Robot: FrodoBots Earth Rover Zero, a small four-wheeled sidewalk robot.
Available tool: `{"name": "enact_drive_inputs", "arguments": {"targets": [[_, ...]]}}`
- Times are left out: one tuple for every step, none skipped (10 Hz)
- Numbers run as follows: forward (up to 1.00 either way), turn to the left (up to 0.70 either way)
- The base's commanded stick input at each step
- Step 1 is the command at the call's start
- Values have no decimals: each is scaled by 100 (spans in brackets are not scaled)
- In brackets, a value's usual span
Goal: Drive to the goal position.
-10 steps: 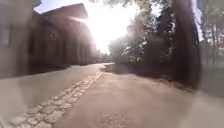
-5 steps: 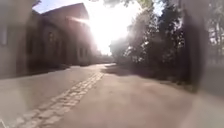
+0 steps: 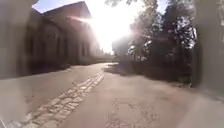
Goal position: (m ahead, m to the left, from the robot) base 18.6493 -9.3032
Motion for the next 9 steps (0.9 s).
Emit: {"name": "enact_drive_inputs", "arguments": {"targets": [[85,0],[85,0],[85,0],[85,0],[85,0],[85,0],[85,0],[85,0],[85,-24]]}}
